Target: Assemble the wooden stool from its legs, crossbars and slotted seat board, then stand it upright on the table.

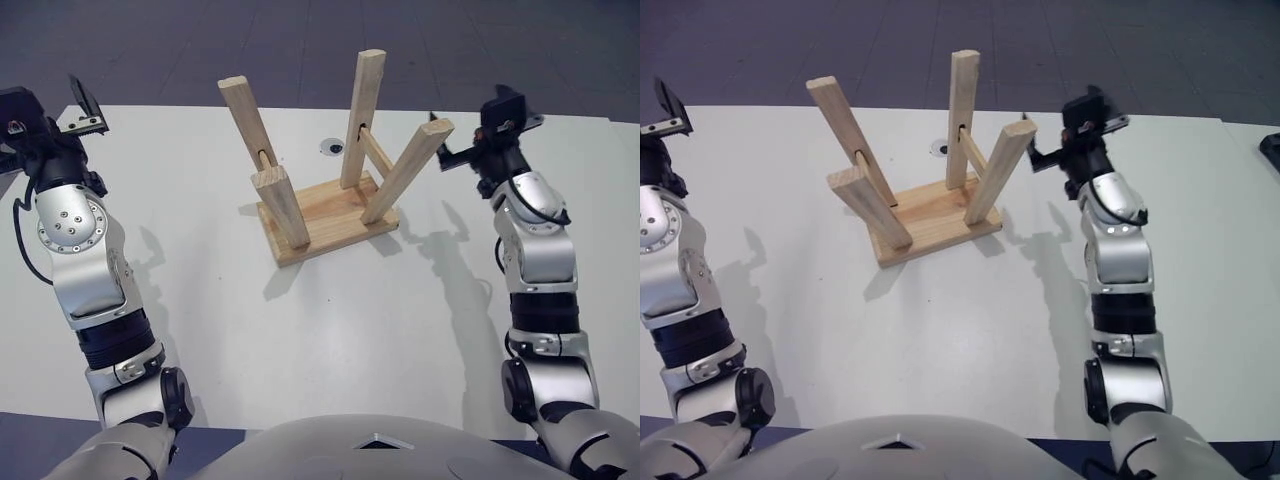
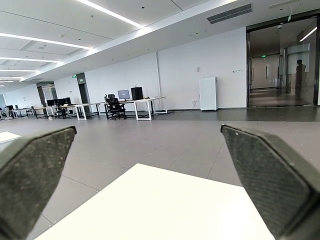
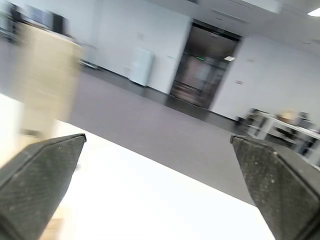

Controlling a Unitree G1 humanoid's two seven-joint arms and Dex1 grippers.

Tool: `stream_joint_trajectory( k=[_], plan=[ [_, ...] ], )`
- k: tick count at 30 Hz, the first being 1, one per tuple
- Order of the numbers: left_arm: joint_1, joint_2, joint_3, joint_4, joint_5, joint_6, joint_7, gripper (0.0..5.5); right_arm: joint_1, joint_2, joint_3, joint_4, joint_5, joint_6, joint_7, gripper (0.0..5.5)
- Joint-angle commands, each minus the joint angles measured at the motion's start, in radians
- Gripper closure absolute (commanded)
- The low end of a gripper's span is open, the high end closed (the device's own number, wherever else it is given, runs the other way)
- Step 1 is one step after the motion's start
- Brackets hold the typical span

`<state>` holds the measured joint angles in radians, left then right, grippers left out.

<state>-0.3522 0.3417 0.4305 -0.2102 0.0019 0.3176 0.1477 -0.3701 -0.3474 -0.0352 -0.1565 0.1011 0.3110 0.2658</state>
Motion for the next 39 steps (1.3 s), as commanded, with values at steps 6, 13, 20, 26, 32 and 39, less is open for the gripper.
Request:
stream_joint_trajectory(
  k=[6, 13, 20, 26, 32, 39],
  plan=[
    [0.088, 0.074, -0.047, -0.073, -0.168, 0.006, -0.297, 0.1, -0.046, -0.036, -0.206, 0.03, 0.067, 0.052, -0.073, 0.12],
    [0.389, 0.361, 0.155, -0.107, -0.662, 0.186, -1.018, 0.1, 0.042, -0.262, -0.388, -0.164, 0.522, 0.194, 0.393, 0.12],
    [0.446, 0.454, 0.289, -0.044, -0.89, 0.295, -1.227, 0.1, 0.082, -0.402, -0.312, -0.169, 0.622, 0.253, 0.646, 0.12],
    [0.323, 0.391, 0.088, -0.087, -0.9, 0.298, -1.164, 0.3, 0.04, -0.348, -0.167, -0.069, 0.573, 0.222, 0.677, 0.1],
    [0.237, 0.32, -0.082, -0.031, -0.827, 0.266, -1.107, 1.28, 0.055, -0.324, -0.1, -0.068, 0.574, 0.224, 0.712, 0.41],
    [0.237, 0.302, -0.076, -0.011, -0.823, 0.256, -1.069, 2.55, 0.054, -0.277, -0.047, -0.144, 0.6, 0.258, 0.694, 1.63]
  ],
)
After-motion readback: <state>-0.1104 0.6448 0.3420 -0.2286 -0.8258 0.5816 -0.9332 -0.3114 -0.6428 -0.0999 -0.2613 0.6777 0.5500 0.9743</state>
